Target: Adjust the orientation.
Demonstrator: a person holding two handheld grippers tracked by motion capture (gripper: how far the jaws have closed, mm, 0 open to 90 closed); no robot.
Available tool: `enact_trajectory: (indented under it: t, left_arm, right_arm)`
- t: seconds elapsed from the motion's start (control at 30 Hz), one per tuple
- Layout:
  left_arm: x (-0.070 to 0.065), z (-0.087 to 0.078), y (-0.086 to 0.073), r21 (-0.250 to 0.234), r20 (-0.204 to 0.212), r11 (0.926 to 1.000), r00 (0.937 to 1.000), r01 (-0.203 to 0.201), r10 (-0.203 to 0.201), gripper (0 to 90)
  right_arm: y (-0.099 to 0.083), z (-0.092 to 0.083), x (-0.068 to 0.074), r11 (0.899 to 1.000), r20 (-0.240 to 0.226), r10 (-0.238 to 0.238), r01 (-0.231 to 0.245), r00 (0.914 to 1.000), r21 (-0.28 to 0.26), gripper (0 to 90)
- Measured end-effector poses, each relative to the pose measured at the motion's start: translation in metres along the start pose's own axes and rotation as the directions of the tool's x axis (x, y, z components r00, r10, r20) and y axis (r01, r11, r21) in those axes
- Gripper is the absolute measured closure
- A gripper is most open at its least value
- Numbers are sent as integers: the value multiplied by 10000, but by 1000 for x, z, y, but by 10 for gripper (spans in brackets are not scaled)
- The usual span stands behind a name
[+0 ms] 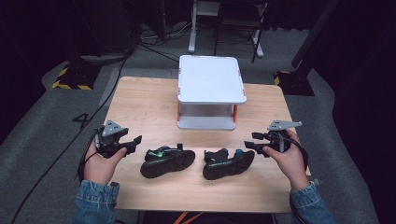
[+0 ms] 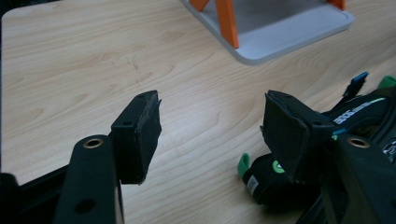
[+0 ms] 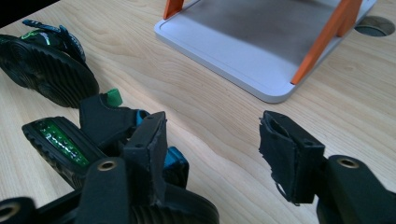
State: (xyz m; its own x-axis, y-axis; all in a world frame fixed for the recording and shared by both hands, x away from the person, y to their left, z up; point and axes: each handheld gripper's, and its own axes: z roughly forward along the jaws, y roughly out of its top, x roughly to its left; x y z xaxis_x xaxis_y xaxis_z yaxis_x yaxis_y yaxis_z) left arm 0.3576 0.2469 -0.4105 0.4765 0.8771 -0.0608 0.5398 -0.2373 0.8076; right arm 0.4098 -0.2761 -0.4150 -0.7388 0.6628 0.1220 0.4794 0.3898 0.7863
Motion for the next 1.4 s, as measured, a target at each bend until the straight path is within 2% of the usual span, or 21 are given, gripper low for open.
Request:
enact_trajectory:
  t: [0.17,0.23,0.33,0.57,0.6,0.77,0.9,1.03,1.1,1.33,1.37,1.4]
  left_arm:
    - [-2,-3,3,-87,-48,10000,10000,-31,30,371]
    - [-3,-4,3,-49,-63,9998,9998,-195,195,371]
    - [-5,-5,2,-32,23,9998,9998,-193,193,371]
    - [-7,-14,-6,-72,-70,9998,9998,-185,184,369]
    - [-5,-19,-10,-8,-197,9999,9997,-165,164,369]
    - [-3,-29,-20,72,-462,10000,9989,42,-39,369]
    - [-1,-33,-26,131,-648,9998,9978,144,-135,369]
    - [0,-35,-29,186,-733,9997,9972,144,-130,369]
    - [0,-35,-29,176,-790,9997,9967,182,-168,369]
    - [0,-31,-30,346,-697,9993,9975,116,-91,367]
    - [0,-30,-30,354,-683,9993,9977,71,-46,367]
    - [0,-28,-29,339,-660,9994,9978,57,-35,367]
  right_arm:
    - [5,7,9,9996,-132,-226,228,9997,173,379]
    - [8,11,16,9988,-227,-307,316,9993,363,370]
    - [12,15,23,9979,-384,-508,522,9980,371,371]
    - [20,30,33,9945,-847,-761,817,9935,651,370]
    - [22,39,36,9917,-1037,-808,904,9913,919,357]
    - [26,59,44,9800,-1327,-934,1146,9867,1626,340]
    - [27,72,51,9703,-1406,-479,794,9889,2283,315]
    - [25,80,53,9586,-1482,-439,834,9880,2723,262]
    - [24,84,54,9599,-1488,-214,619,9886,2736,238]
    - [23,92,48,9581,-1559,115,337,9877,2846,182]
    - [23,92,48,9572,-1541,107,345,9880,2874,189]
    - [24,90,50,9576,-1642,64,413,9864,2850,276]
